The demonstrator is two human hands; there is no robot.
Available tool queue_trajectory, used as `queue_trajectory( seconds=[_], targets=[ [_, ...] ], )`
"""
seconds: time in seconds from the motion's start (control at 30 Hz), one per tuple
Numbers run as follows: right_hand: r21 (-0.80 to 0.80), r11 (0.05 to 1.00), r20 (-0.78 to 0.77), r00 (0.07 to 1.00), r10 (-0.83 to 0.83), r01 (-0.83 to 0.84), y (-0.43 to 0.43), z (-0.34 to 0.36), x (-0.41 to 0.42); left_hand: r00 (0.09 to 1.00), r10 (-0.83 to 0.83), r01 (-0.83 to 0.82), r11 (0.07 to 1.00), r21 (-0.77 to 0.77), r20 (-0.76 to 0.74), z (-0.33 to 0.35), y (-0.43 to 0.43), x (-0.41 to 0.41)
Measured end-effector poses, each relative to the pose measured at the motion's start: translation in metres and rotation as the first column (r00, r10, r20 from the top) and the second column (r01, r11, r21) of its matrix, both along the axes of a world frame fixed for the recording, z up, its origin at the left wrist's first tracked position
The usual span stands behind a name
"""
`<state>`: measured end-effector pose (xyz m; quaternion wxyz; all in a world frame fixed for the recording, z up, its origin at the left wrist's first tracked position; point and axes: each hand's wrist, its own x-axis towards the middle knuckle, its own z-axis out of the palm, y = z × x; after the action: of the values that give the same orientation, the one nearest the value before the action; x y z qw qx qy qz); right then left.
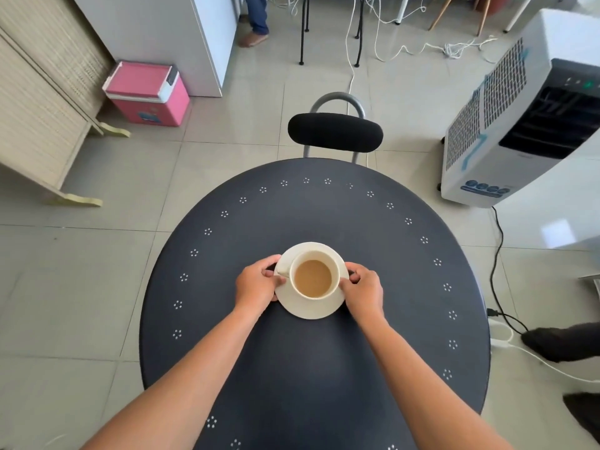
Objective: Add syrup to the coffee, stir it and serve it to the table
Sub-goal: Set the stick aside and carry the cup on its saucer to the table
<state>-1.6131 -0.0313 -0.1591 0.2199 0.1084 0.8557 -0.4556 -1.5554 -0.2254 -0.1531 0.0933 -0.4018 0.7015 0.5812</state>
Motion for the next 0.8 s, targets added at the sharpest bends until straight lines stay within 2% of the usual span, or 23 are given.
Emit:
queue_trajectory(
  seconds=[0.33, 0.8],
  targets=[
    [0.027, 1.0, 0.04, 0.999, -0.016, 0.015, 0.0, -0.004, -0.002, 0.999, -0.024, 0.027, 0.996, -0.082, 0.031, -0.007, -0.001, -0.009],
    [0.07, 0.998, 0.019, 1.0, 0.005, -0.006, -0.002, -0.008, -0.001, 0.999, -0.009, 0.015, 0.99, -0.144, 0.04, -0.018, 0.0, -0.011]
  ],
)
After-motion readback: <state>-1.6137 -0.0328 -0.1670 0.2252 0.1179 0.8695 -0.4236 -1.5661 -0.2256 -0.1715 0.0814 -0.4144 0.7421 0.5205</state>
